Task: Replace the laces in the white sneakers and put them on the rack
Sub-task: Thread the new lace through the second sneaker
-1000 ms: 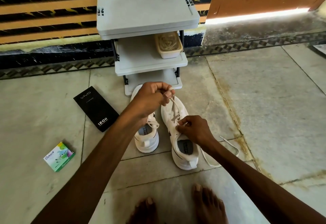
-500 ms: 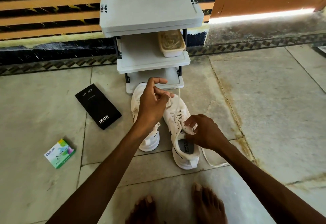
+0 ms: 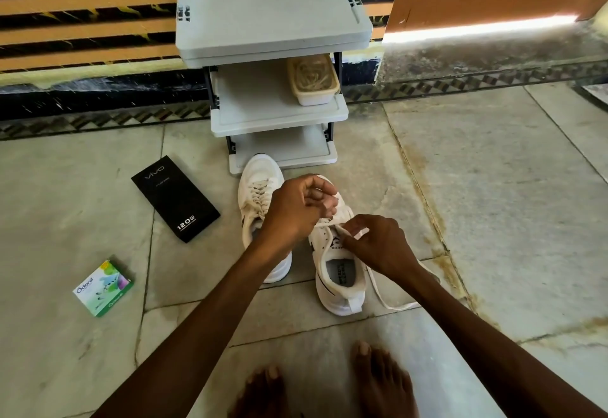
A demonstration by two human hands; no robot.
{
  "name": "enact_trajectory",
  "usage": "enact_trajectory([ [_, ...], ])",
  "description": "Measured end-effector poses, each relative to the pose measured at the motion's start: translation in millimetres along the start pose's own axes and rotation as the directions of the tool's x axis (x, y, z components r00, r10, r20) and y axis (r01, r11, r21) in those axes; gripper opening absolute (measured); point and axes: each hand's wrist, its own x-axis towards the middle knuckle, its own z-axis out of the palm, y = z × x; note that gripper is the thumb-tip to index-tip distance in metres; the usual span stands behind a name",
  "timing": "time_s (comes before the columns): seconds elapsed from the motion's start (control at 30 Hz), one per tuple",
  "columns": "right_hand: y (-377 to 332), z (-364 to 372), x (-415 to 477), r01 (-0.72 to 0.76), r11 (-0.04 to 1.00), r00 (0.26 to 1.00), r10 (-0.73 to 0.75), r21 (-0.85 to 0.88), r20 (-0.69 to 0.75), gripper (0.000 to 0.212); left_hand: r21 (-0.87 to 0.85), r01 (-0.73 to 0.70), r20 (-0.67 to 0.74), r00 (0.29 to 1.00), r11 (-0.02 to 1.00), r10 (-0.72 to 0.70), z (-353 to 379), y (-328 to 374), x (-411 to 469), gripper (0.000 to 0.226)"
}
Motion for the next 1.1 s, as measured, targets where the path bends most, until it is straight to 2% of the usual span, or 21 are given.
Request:
enact_trajectory([
  [0.07, -1.1, -2.4, -1.1, -0.001, 0.999, 1.0, 0.001, 0.034, -0.006, 0.019, 0.233, -0.055, -0.049, 0.997, 0.971, 0.068, 4.3, -9.2, 1.9, 0.021],
  [0.13, 0.6, -3.7, -1.2, -0.023, 0.996, 1.0, 0.024, 0.087, -0.006, 0.022, 0.385, -0.05, -0.087, 0.992, 0.921, 0.091, 7.8, -15.9, 1.6, 0.026],
  [0.27, 9.7, -4.6, 0.4, -0.131, 0.961, 0.991, 0.129, 0.242, 0.026, 0.007, 0.456, -0.025, -0.014, 0.999, 0.89, 0.036, 15.8, -26.0, 1.5, 0.02],
  [0.37, 7.5, -9.3, 2.7, -0.239, 0.9, 0.971, 0.215, 0.364, 0.106, 0.01, 0.451, -0.029, 0.024, 1.0, 0.892, 0.02, 24.9, -30.4, 1.1, 0.026],
  [0.6, 3.5, -8.8, 1.7, -0.259, 0.872, 0.965, 0.218, 0.416, 0.143, 0.007, 0.57, 0.001, -0.075, 0.996, 0.822, 0.05, 41.9, -41.7, 6.5, 0.035],
  [0.77, 4.5, -8.3, 1.8, -0.242, 0.884, 0.97, 0.208, 0.399, 0.129, 0.007, 0.531, 0.094, -0.172, 0.985, 0.842, -0.002, 48.7, -45.9, 7.5, 0.042],
  [0.83, 6.6, -6.0, 2.1, -0.182, 0.929, 0.983, 0.16, 0.321, 0.093, 0.007, 0.503, 0.132, -0.209, 0.978, 0.854, -0.028, 49.9, -45.1, 6.0, 0.048],
  [0.93, 3.7, -5.9, 0.3, -0.071, 0.987, 0.995, 0.059, 0.147, 0.086, 0.019, 0.488, 0.175, -0.26, 0.964, 0.855, -0.048, 53.1, -40.4, 1.2, 0.06],
  [1.1, -3.6, -7.2, 2.7, 0.015, 1.0, 0.999, -0.015, 0.008, 0.037, 0.022, 0.449, 0.308, -0.28, 0.94, 0.839, -0.195, 54.8, -31.1, 1.1, 0.088],
])
